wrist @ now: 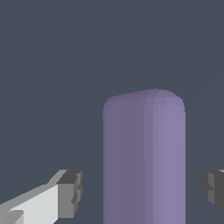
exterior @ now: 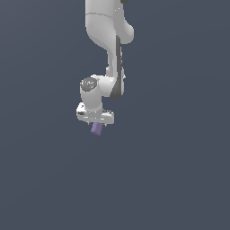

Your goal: Pick up the object and move it to a goal position.

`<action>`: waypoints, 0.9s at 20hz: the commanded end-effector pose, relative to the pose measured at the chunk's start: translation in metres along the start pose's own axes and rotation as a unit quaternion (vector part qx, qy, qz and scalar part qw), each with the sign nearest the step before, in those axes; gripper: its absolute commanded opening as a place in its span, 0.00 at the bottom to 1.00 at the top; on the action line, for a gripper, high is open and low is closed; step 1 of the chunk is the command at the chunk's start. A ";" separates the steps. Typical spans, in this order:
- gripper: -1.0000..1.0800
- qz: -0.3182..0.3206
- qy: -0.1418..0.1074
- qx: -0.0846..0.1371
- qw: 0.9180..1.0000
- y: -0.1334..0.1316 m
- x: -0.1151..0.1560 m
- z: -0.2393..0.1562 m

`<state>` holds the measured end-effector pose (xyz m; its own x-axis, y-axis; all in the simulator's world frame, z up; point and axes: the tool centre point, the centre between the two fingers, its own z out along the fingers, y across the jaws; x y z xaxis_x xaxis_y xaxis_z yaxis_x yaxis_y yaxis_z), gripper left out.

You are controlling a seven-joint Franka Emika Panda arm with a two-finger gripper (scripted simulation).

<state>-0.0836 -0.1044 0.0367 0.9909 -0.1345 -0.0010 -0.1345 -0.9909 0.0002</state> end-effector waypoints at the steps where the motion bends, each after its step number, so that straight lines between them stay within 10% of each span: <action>1: 0.96 0.000 0.000 0.000 1.000 0.000 0.000 0.008; 5: 0.96 0.000 0.000 0.000 1.000 0.000 0.001 0.012; 6: 0.00 0.000 0.000 0.000 1.000 0.000 0.001 0.012; 18: 0.00 0.000 0.001 0.000 1.000 -0.001 0.000 0.010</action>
<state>-0.0831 -0.1045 0.0257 0.9908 -0.1350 0.0003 -0.1350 -0.9908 0.0002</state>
